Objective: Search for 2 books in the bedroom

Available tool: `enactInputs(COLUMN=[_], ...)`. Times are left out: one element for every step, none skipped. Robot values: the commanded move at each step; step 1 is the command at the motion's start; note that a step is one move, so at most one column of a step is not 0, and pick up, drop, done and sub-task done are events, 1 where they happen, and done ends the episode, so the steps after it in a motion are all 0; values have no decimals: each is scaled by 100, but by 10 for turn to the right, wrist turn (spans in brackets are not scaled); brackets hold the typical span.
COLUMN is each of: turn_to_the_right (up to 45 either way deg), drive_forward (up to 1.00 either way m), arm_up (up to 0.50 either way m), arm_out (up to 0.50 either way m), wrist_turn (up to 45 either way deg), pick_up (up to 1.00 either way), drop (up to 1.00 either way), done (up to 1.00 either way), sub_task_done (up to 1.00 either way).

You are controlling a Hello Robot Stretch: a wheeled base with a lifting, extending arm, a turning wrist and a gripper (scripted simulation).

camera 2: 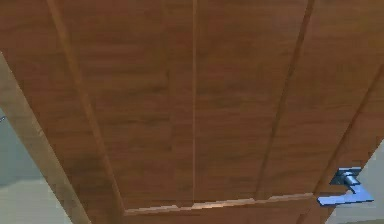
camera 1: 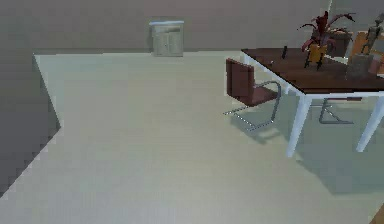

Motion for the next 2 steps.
enactInputs(turn_to_the_right=[-60,0], drive_forward=[0,100], arm_up=[0,0], arm_out=[0,0], wrist_turn=[0,0], pick_up=[0,0], drop=[0,0], done=[0,0], sub_task_done=[0,0])
